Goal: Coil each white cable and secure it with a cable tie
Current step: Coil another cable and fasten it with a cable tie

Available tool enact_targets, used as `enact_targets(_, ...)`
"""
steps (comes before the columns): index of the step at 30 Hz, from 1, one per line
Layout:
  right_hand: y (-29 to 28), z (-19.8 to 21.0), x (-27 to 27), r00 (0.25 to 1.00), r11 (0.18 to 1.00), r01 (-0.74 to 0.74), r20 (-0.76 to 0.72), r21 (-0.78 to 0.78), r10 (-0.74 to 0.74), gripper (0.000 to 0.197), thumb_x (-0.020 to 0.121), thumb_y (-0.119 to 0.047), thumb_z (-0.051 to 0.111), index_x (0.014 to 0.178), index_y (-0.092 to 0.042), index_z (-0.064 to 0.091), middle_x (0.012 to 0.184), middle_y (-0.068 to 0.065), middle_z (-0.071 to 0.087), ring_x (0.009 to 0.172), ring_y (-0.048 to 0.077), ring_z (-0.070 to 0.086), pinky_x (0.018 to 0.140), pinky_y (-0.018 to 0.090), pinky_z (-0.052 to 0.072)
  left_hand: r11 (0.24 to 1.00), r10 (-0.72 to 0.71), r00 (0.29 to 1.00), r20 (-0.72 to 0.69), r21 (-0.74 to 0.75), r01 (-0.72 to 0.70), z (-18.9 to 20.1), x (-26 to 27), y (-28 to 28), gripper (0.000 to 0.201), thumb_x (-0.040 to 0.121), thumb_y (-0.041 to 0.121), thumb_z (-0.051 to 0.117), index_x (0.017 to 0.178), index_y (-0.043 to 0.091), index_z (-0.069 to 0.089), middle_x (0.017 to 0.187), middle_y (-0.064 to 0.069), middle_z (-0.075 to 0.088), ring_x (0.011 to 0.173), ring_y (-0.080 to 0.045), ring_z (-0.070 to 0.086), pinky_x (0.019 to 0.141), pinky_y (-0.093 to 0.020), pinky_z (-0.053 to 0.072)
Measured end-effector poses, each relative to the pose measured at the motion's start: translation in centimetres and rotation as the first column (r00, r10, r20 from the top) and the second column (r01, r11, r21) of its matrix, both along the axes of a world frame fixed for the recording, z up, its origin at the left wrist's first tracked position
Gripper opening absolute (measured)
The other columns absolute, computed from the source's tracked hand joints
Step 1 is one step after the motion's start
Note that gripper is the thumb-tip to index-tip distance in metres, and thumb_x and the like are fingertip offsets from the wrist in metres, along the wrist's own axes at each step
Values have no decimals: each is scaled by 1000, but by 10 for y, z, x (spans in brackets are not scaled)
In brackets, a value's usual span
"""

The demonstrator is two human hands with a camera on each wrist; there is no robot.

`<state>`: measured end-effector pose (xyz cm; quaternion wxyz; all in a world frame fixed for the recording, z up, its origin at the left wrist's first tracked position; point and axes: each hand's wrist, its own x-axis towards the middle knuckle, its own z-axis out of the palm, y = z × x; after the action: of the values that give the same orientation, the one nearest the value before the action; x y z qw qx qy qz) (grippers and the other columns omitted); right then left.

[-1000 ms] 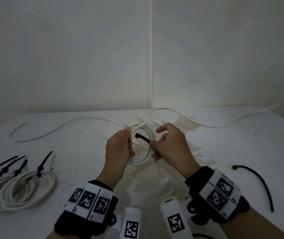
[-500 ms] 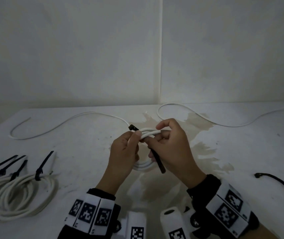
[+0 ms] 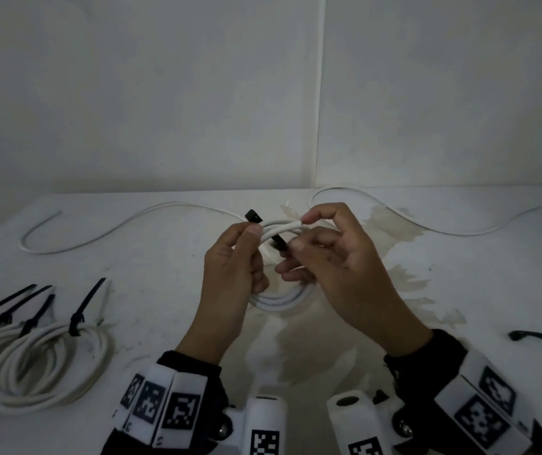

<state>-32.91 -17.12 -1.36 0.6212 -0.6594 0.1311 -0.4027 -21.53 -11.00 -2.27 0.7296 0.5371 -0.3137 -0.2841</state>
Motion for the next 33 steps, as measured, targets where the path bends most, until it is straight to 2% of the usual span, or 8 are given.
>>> enact_targets(4,5,0,1,998,958,-32,-59,-285,16,24,81,-14,65,90,-35,56,78,-8,61,73,9,65,65,18,52,999,38,999,31,-22,-37,5,4,3,24,96,14,43,77,13,59,50,-1,30,42,-8,26,38,-17,26)
enact_targets(6,6,-1,2,995,886,-25,-93,-464,-20,10,83,-23,60,90,-25,66,80,-15,54,76,-2,57,68,8,44,998,55,996,74,-16,-54,6,4,4,23,95,14,44,78,12,59,52,-5,31,44,-10,29,40,-18,28)
enact_targets(10,3,-2,3,995,813,-11,-91,-582,-51,17,84,-24,54,80,-14,68,83,-10,47,80,-5,47,74,5,37,998,60,995,75,20,-62,6,1,4,26,94,14,45,72,15,58,41,7,31,37,-5,27,37,-16,26)
enact_targets(16,0,2,-5,983,861,-182,-101,-475,152,18,81,-19,60,97,-14,66,99,-2,62,95,6,61,83,16,49,998,59,998,-23,35,-58,8,9,6,26,95,14,43,72,14,55,41,9,29,36,-5,25,36,-16,25)
enact_targets(20,0,3,-2,997,878,-67,-64,-475,42,1,79,-20,64,79,-20,65,75,-4,64,74,9,61,69,18,50,999,19,1000,1,30,-19,6,5,4,24,94,12,44,74,14,57,44,6,28,38,-6,23,37,-16,24)
enact_targets(24,-2,5,-3,992,953,116,-19,-280,-127,17,81,-25,65,65,-19,61,56,-6,60,48,3,55,51,13,43,998,-59,998,32,-1,59,5,-3,4,44,96,17,43,55,27,58,45,8,25,39,-6,19,38,-18,20)
enact_targets(28,-6,3,-4,976,945,164,-92,-283,-197,20,83,-16,65,64,-9,64,51,-2,57,43,6,51,47,15,41,997,-68,992,102,-28,71,4,-10,5,27,82,44,43,71,26,59,45,10,25,40,-4,21,38,-18,22)
enact_targets(33,-3,4,-5,978,946,147,-100,-288,-182,21,81,-15,67,63,-6,65,54,19,55,46,29,45,46,31,40,999,-49,992,114,-15,51,4,-11,5,31,72,53,47,73,26,62,43,10,26,39,-5,22,38,-16,26)
